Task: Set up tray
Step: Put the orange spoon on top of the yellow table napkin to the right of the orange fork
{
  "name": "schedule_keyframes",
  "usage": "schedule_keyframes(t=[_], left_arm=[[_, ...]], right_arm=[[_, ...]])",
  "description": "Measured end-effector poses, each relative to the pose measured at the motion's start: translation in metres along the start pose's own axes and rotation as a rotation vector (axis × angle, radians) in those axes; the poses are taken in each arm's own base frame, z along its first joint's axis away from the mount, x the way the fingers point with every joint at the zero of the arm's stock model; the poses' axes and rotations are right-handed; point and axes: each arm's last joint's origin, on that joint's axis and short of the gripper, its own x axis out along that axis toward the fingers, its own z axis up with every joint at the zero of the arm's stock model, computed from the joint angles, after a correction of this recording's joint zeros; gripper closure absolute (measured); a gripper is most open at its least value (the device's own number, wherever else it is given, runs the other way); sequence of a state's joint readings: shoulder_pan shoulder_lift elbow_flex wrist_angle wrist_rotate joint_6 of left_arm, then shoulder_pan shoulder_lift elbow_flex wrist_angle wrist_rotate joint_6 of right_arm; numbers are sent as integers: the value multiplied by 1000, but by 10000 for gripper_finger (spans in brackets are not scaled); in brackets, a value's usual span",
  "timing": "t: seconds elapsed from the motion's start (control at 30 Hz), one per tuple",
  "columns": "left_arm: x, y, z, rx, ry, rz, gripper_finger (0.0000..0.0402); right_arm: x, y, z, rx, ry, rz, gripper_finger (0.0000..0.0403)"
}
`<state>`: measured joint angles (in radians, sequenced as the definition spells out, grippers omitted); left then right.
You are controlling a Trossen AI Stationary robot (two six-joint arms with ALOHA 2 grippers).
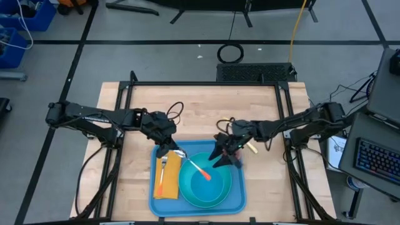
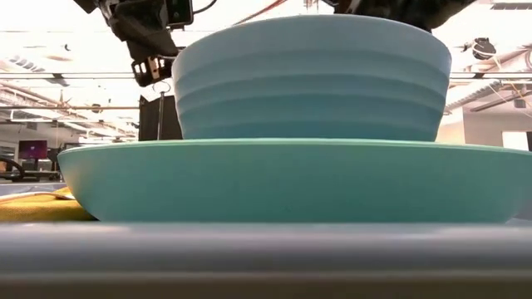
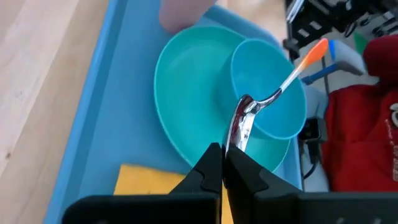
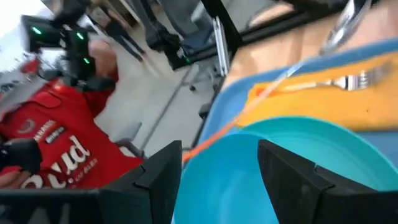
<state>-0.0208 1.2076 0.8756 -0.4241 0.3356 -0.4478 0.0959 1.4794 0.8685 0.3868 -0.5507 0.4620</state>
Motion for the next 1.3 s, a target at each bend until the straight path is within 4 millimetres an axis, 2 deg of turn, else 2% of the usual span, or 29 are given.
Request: schedule_keyframes(t=[0.13,0.4,0.77,1.0,1.3], left_arm=[[0,1,-2,-6,15,13,398],[0,1,-1,-2,12,15,398],[0,1,-1,7,5,27,398],[-2,6,1,5,-12,47,398],[-3,8,4,1,-22,41,398]], right_arm=[[11,-6,-1,16,32,-10,202],[19,-6,8,36,28,-1,202],[27,-13,0,97,85,1,202],[36,-9,-5,99,81,31,203],[37,-8,-6,121,90,27,203]])
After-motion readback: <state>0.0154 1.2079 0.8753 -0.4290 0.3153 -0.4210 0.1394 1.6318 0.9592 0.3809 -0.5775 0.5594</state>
